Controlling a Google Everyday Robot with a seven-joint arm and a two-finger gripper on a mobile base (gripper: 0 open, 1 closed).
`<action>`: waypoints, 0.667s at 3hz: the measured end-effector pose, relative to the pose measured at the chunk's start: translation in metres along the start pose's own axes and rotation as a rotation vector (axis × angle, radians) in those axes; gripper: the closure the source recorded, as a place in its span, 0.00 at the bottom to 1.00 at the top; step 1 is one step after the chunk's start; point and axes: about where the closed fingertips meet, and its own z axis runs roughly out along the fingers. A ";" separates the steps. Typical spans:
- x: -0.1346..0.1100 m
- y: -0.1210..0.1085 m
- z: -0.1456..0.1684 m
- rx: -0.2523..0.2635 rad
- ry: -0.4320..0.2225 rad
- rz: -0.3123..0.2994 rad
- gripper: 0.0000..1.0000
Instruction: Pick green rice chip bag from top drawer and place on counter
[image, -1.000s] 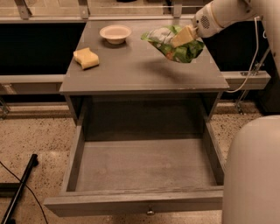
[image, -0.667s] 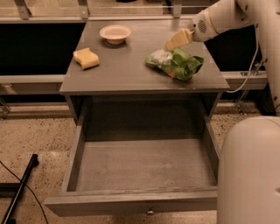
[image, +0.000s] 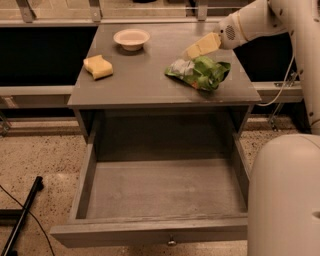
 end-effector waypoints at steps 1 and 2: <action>0.000 0.000 0.000 0.000 0.000 0.000 0.00; 0.010 -0.011 -0.023 0.052 -0.003 -0.080 0.00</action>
Offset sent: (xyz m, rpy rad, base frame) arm -0.0623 -0.1818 0.0244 -0.3422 -0.5798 0.0305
